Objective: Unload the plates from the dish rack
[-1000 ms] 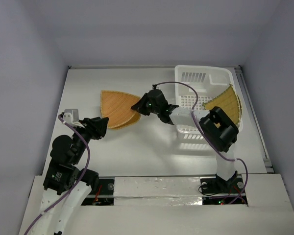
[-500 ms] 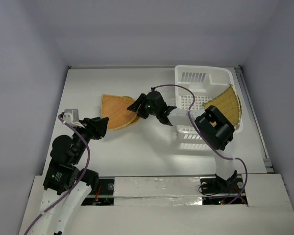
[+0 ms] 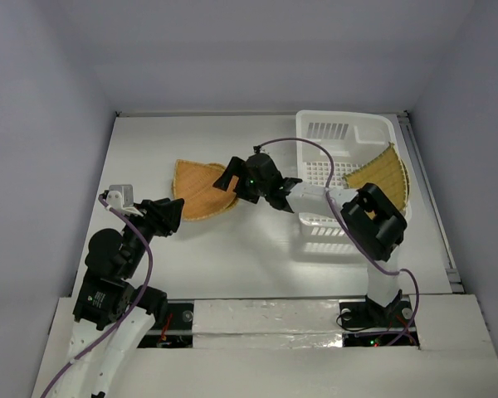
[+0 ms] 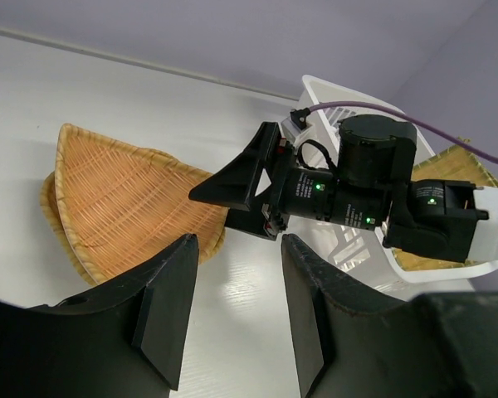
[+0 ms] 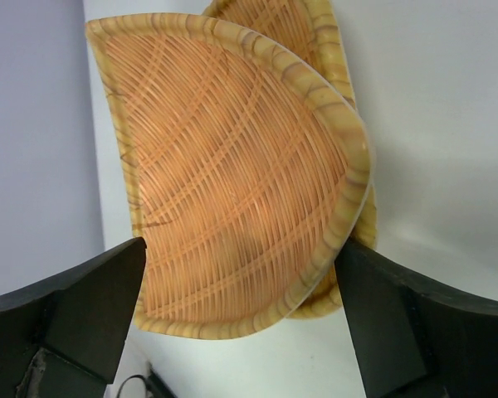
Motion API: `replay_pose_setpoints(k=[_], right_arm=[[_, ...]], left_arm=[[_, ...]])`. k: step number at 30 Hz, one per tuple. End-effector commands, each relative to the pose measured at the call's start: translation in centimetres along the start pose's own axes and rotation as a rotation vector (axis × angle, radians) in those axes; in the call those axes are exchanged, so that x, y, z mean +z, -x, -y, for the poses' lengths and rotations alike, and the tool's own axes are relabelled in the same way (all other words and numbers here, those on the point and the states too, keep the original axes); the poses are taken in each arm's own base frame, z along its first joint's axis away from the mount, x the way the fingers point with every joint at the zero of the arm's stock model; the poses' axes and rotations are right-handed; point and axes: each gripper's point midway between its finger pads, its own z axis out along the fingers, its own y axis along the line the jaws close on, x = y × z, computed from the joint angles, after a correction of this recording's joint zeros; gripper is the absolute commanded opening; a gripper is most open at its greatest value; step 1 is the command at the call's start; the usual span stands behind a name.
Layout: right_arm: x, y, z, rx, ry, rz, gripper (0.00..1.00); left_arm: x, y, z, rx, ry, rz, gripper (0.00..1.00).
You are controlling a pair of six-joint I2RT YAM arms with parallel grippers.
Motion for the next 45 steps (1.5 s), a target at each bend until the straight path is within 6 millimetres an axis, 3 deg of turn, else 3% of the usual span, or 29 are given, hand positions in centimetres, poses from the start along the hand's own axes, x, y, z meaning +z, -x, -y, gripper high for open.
replay_pose_setpoints(k=[1,9,17,21,23,24,25,26,28,29,31,32,33,35,36,38,39,40,42,45], right_arm=[[-1.4,1.7,-0.6,-0.104,-0.069,0.060,1.00],[-2.5,2.4,2.4,-0.199,-0.238,0.095,1.00],[-4.5,4.1,2.1,-0.248,-0.281,0.143,1.00],[-7.1,5.1,1.5,-0.268,-0.278,0.182,0.95],[-9.9,6.8,-0.2,-0.271,-0.244,0.244,0.82],[-11.2,7.2,-0.1,-0.291,-0.262,0.259,0.48],[-14.1,9.1,-0.4,-0.294,-0.287,0.346,0.20],[-15.8,10.1,-0.1,-0.303,-0.326,0.392,0.01],[-20.3,12.1,2.9,-0.344,-0.510,0.494,0.00],[-24.5,14.0,4.4,-0.345,-0.615,0.583,0.00],[-29.1,15.5,6.7,-0.331,-0.735,0.666,0.00],[-32.7,17.0,8.2,-0.287,-0.793,0.736,0.00],[-35.2,17.2,10.1,-0.278,-0.872,0.746,0.00],[-38.6,18.1,11.8,-0.247,-0.928,0.790,0.00],[-41.4,18.8,12.8,-0.228,-0.955,0.829,0.00],[-43.3,19.3,13.2,-0.220,-0.955,0.850,0.18],[-44.5,19.8,13.5,-0.208,-0.947,0.853,0.42],[-44.9,20.1,13.6,-0.206,-0.943,0.849,0.49],[-44.6,20.0,13.6,-0.205,-0.898,0.802,0.55],[-44.5,19.3,14.4,-0.163,-0.887,0.794,0.56]], left_arm=[[-0.1,1.4,0.8,-0.003,-0.029,0.049,0.42],[-0.3,1.5,0.9,0.000,-0.034,0.057,0.42],[-0.3,1.5,0.9,-0.001,-0.036,0.056,0.42],[-0.4,1.5,0.9,-0.001,-0.038,0.059,0.42],[-0.4,1.6,1.0,-0.001,-0.039,0.061,0.42],[-0.4,1.5,1.0,0.000,-0.040,0.061,0.41],[-0.4,1.6,1.0,0.000,-0.043,0.063,0.39],[-0.5,1.6,1.0,0.000,-0.044,0.064,0.36],[-0.6,1.8,1.1,0.001,-0.047,0.071,0.19],[-0.7,1.9,1.0,0.000,-0.043,0.080,0.10],[-0.9,2.1,1.0,-0.002,-0.040,0.090,0.04],[-1.0,2.2,1.0,-0.002,-0.042,0.094,0.02],[-1.0,2.3,1.1,-0.002,-0.043,0.099,0.00],[-1.2,2.4,1.1,-0.002,-0.045,0.107,0.00],[-1.3,2.4,1.3,-0.002,-0.056,0.108,0.01],[-1.5,2.3,1.5,-0.004,-0.066,0.104,0.06],[-1.5,2.4,1.6,-0.004,-0.070,0.108,0.11],[-1.6,2.3,1.8,-0.004,-0.081,0.100,0.13],[-1.6,2.2,2.1,-0.004,-0.094,0.095,0.18],[-1.8,2.1,2.4,-0.004,-0.111,0.094,0.25]])
